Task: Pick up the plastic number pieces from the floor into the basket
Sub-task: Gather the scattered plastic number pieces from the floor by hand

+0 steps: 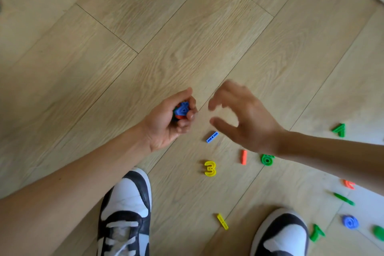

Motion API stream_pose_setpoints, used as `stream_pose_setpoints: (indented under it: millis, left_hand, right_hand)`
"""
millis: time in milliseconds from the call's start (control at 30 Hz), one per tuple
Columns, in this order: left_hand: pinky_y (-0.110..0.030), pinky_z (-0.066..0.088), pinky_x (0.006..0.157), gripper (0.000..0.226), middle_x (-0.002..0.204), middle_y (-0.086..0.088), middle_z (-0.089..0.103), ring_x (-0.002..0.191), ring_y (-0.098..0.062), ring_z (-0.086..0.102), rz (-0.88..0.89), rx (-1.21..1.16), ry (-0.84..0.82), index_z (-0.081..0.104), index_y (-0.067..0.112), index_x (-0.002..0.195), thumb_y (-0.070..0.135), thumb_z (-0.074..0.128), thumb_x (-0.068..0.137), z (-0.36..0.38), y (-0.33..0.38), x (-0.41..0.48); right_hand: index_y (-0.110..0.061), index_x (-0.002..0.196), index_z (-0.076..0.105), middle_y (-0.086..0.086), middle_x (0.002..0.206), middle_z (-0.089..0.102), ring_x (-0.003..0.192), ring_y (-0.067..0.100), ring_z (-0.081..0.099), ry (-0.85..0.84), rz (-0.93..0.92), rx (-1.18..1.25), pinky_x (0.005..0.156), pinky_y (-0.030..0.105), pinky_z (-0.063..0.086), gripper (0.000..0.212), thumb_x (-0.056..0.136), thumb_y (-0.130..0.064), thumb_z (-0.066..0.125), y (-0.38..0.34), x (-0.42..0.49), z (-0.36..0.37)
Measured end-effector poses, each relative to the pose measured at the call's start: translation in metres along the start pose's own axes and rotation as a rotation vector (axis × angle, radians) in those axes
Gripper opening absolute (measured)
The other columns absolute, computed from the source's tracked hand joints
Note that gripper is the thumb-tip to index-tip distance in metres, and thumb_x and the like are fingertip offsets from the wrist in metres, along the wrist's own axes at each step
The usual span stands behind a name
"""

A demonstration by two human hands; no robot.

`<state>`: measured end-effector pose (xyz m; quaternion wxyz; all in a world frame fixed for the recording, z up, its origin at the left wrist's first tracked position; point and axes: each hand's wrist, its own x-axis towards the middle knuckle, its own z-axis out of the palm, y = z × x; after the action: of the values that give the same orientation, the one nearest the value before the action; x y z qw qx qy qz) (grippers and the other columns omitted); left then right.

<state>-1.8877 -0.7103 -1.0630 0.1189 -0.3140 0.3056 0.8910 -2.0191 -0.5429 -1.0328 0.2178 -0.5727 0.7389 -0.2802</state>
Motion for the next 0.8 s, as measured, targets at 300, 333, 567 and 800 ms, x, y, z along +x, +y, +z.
stream_pose_setpoints:
  millis: [300, 333, 567, 800]
  left_hand:
    - [-0.013, 0.035, 0.048, 0.020, 0.054, 0.013, 0.055, 0.048, 0.000, 0.048, 0.073, 1.171, -0.087, 0.061, 0.018, 0.069, 0.029, 0.070, 0.083, 0.021, -0.037, -0.018]
    - [-0.017, 0.034, 0.051, 0.016, 0.056, 0.013, 0.054, 0.052, -0.001, 0.049, 0.162, 1.383, -0.113, 0.060, 0.020, 0.073, 0.030, 0.069, 0.082, 0.026, -0.046, -0.019]
    - [-0.033, 0.027, 0.054, 0.042, 0.092, -0.006, 0.063, 0.078, -0.025, 0.061, 0.417, 2.218, -0.242, 0.036, 0.017, 0.127, 0.033, 0.057, 0.094, 0.041, -0.090, -0.030]
    - [-0.032, 0.037, 0.051, 0.046, 0.091, -0.003, 0.068, 0.080, -0.027, 0.070, 0.348, 2.360, -0.164, 0.044, 0.014, 0.122, 0.026, 0.068, 0.085, 0.042, -0.091, -0.026]
  right_hand:
    - [-0.012, 0.094, 0.065, 0.007, 0.092, 0.062, 0.085, 0.029, 0.060, -0.254, -0.190, -0.422, 0.071, 0.039, 0.044, 0.007, 0.089, -0.018, 0.065, 0.020, -0.023, 0.040]
    - [-0.012, 0.096, 0.066, 0.006, 0.094, 0.062, 0.087, 0.029, 0.060, -0.270, -0.184, -0.412, 0.073, 0.038, 0.043, 0.008, 0.091, -0.018, 0.062, 0.021, -0.020, 0.039]
    - [-0.017, 0.099, 0.066, 0.001, 0.099, 0.059, 0.088, 0.022, 0.055, -0.272, -0.106, -0.250, 0.076, 0.034, 0.043, 0.009, 0.090, -0.016, 0.067, 0.024, -0.043, 0.002]
    - [-0.016, 0.099, 0.068, 0.002, 0.110, 0.065, 0.101, 0.027, 0.059, -0.388, -0.232, -0.379, 0.079, 0.036, 0.045, 0.006, 0.094, -0.017, 0.063, 0.032, -0.097, 0.005]
